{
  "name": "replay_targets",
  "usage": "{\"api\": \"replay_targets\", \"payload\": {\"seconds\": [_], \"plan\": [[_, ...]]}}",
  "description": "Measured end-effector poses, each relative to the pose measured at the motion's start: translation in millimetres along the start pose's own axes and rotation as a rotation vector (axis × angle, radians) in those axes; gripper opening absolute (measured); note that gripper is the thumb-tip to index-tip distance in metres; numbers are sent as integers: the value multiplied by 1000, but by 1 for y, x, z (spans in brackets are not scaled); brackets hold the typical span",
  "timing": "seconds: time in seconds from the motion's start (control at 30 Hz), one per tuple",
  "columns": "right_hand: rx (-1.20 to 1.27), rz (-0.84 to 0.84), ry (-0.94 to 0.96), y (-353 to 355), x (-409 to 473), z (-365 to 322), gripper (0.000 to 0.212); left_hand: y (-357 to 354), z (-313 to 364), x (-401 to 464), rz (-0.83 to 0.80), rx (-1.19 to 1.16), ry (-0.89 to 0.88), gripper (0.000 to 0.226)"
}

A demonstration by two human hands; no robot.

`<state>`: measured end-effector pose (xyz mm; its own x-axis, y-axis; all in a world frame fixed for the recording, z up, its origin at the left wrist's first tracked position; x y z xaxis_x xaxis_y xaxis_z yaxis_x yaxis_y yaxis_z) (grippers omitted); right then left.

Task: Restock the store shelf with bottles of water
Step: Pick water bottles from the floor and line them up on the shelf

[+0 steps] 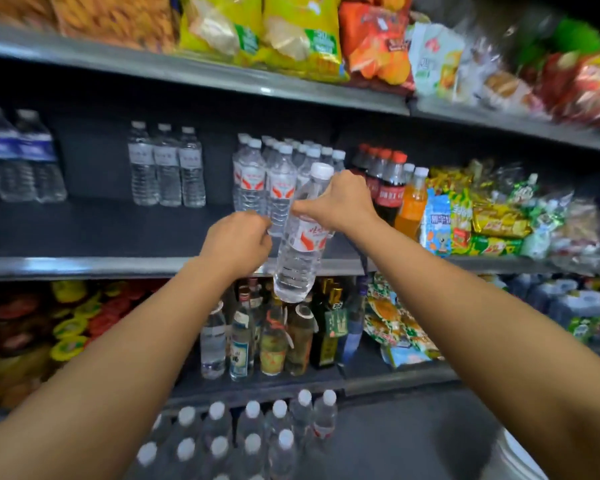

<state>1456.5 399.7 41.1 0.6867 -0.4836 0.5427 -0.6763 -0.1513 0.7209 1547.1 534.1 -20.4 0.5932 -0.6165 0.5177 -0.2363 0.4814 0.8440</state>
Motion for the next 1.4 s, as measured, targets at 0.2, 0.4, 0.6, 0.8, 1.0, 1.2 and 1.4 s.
{"api": "replay_targets", "payload": {"seconds": [0.2, 0.4, 0.6, 0.8, 1.0, 1.2, 1.4], "plan": [[-35, 53, 33, -34, 61, -33, 53, 1, -47, 29, 21, 54, 38, 26], [7, 88, 31, -93, 113, -35, 46, -30, -78, 60, -19, 70, 76, 27], [-18, 113, -39, -135, 151, -26, 46, -70, -95, 78, -81, -1, 76, 31], [-70, 90, -54, -156, 174, -22, 48, -89, -112, 88, -111, -19, 86, 31], [-182, -28, 18, -155, 195, -32, 54, -90, -120, 99, -109, -32, 96, 32], [-239, -34, 43, -161, 204, -35, 61, -95, -120, 104, -114, -45, 83, 32], [-224, -31, 49, -159, 200, -33, 67, -98, -117, 103, -124, -29, 83, 31]]}}
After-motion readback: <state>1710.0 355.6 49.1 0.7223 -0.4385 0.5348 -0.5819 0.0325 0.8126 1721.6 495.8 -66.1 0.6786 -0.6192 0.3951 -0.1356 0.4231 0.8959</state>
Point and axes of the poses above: each hand's wrist, its own x-axis towards the middle knuckle, its own y-axis out of the back of the hand, z = x × y, the point moved 2 cm from there along x, towards the middle knuckle, and after that the axes turned 6 degrees about y, right-handed, at the moved point
